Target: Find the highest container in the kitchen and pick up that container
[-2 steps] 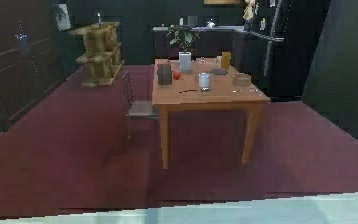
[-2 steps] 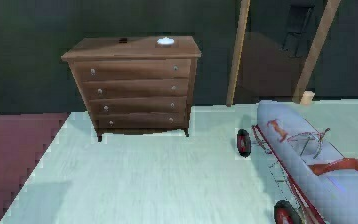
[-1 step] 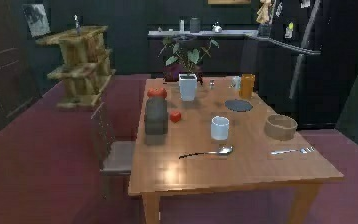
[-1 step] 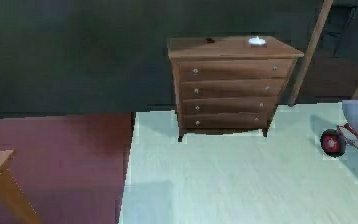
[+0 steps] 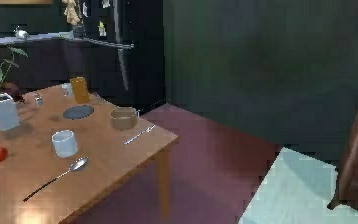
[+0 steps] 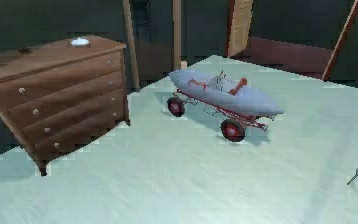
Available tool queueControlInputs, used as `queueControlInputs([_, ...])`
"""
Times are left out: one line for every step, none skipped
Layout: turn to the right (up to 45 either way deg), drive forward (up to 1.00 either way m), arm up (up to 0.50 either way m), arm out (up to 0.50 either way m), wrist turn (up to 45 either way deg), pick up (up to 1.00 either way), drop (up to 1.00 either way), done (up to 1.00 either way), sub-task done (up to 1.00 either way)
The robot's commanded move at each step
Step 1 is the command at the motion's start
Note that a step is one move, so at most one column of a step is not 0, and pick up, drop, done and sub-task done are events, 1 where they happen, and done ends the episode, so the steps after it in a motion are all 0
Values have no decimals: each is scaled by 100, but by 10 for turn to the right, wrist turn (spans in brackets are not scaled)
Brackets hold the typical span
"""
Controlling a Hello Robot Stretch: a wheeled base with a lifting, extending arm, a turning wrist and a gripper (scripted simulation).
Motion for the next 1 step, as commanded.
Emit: queueControlInputs([300,0,0,0,0,0,0,0,0])
